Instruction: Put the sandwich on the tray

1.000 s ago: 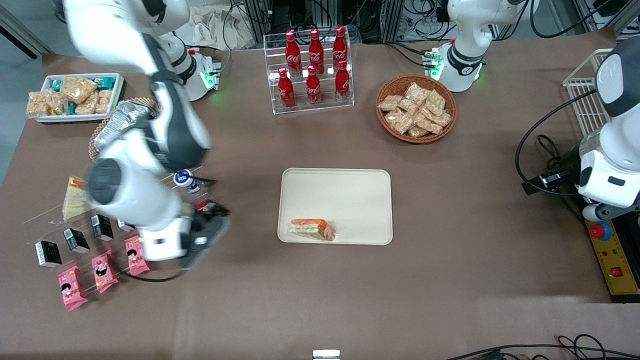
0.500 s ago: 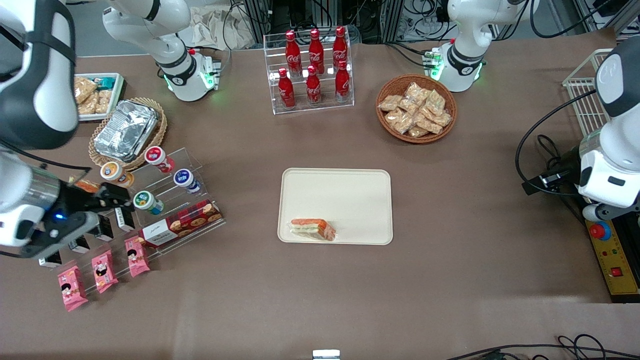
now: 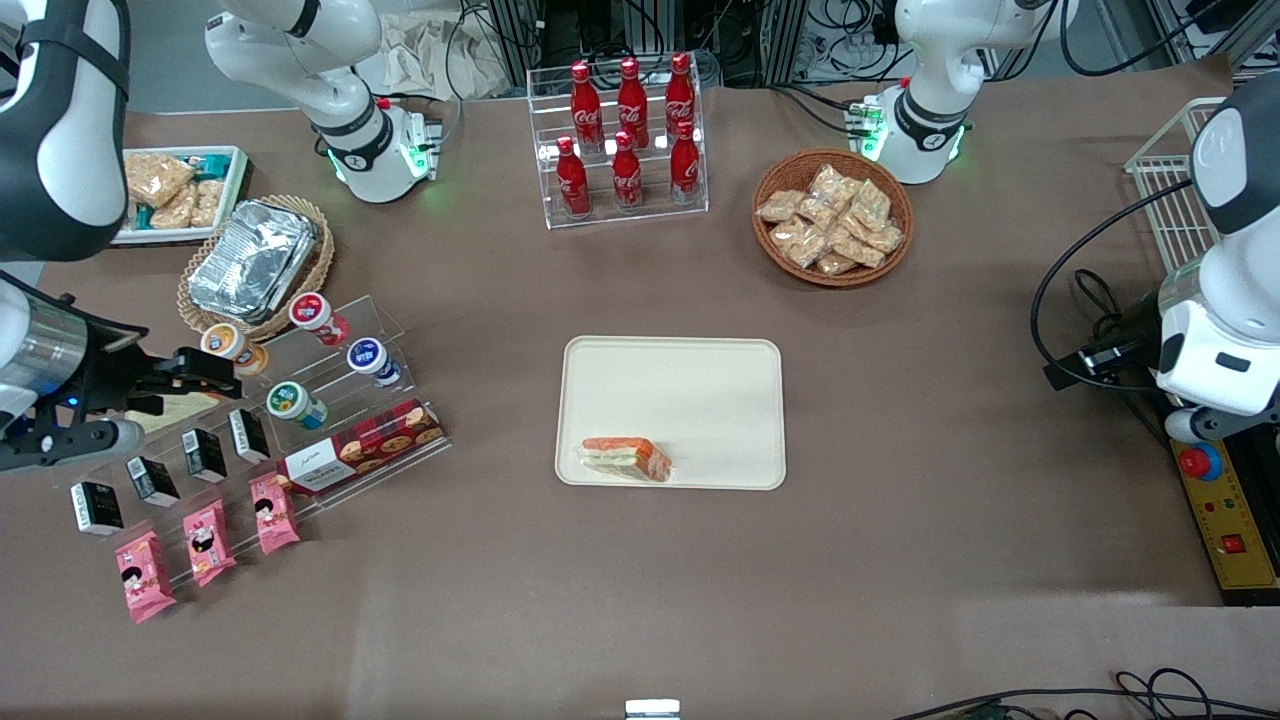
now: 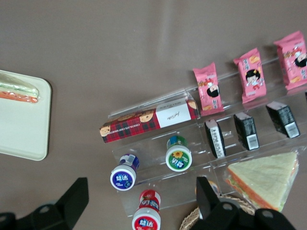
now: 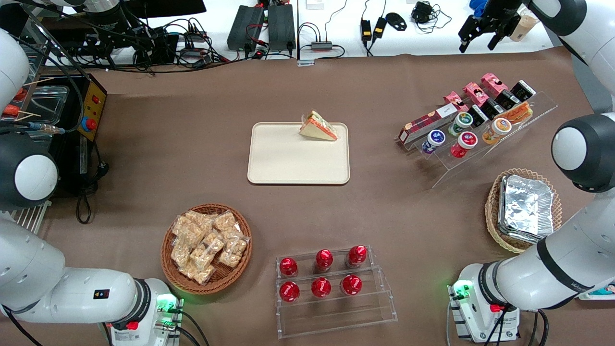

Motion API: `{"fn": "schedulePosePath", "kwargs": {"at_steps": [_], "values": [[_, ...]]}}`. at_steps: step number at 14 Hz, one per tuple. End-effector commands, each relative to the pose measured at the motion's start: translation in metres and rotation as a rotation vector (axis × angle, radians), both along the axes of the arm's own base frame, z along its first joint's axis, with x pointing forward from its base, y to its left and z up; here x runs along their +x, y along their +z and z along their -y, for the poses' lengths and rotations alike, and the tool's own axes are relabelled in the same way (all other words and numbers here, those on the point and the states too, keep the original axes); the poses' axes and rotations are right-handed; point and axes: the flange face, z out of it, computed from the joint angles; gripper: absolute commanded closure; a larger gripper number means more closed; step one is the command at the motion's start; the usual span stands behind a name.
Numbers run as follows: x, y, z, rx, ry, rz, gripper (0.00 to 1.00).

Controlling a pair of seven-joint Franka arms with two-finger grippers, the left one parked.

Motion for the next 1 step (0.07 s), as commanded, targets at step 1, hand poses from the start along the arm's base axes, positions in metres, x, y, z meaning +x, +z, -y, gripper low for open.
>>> {"fn": "schedulePosePath", "kwargs": {"at_steps": [1], "values": [[0.0008,-0.0076,0.0049,-0.01,-0.035,-0.014,0.0]]}}
